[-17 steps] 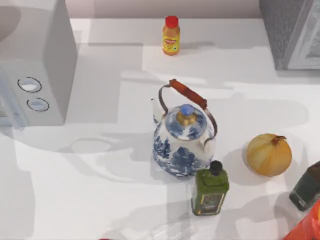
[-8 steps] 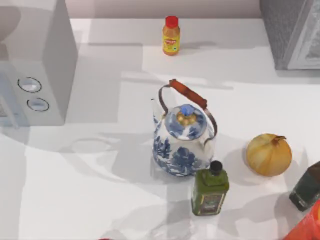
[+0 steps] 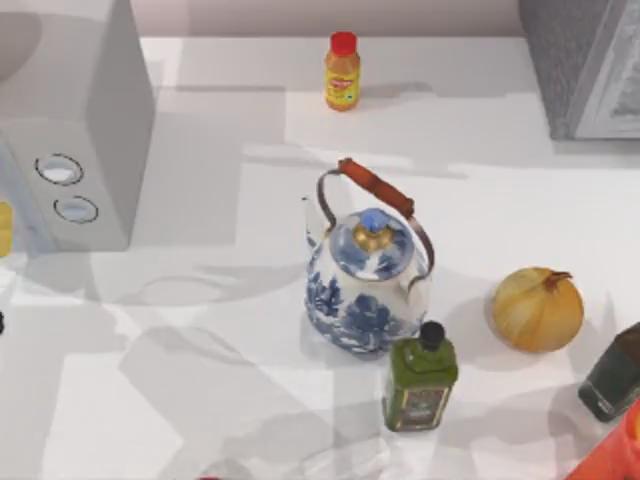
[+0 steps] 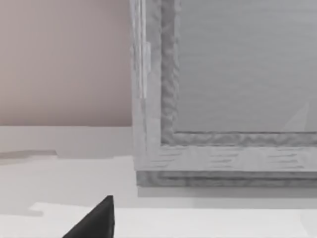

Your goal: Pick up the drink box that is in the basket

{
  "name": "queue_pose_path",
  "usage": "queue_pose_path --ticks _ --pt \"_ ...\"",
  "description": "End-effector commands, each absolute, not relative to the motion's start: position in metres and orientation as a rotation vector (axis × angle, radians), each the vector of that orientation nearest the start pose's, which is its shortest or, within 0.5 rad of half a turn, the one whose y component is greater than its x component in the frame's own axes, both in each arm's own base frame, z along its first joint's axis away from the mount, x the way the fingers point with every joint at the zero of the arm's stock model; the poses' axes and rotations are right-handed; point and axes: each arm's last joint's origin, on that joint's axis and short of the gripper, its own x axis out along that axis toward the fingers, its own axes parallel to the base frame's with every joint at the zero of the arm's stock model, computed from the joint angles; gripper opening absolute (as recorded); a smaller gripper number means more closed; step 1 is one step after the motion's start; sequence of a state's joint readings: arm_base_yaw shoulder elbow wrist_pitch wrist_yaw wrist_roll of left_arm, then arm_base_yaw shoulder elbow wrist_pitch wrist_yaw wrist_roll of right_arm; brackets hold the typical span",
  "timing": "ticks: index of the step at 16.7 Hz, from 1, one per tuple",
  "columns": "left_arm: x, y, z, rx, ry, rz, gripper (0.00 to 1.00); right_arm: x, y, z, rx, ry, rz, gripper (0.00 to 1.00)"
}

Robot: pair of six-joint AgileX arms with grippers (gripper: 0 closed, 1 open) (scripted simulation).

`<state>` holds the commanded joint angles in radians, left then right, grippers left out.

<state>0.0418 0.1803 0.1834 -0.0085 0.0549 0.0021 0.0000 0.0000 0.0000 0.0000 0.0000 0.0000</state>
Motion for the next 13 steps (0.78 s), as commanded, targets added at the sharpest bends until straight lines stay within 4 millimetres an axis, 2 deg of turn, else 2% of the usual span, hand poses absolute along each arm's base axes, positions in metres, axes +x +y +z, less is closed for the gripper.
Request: queue_pose_path --ticks 3,5,13 --pt "0.106 -0.001 0.172 -0.001 0.0 -0.006 0.0 0.106 -0.001 0.16 0.0 0.0 0.0 1.0" --pt "0.106 -0.001 0.161 0.0 0.0 -0.001 0.0 0.106 -0.001 0.16 0.0 0.0 0.0 1.0" --pt "0.106 -0.002 0.164 0.026 0.029 -0.029 0.0 0.106 -0.001 0.16 0.0 0.0 0.0 1.0"
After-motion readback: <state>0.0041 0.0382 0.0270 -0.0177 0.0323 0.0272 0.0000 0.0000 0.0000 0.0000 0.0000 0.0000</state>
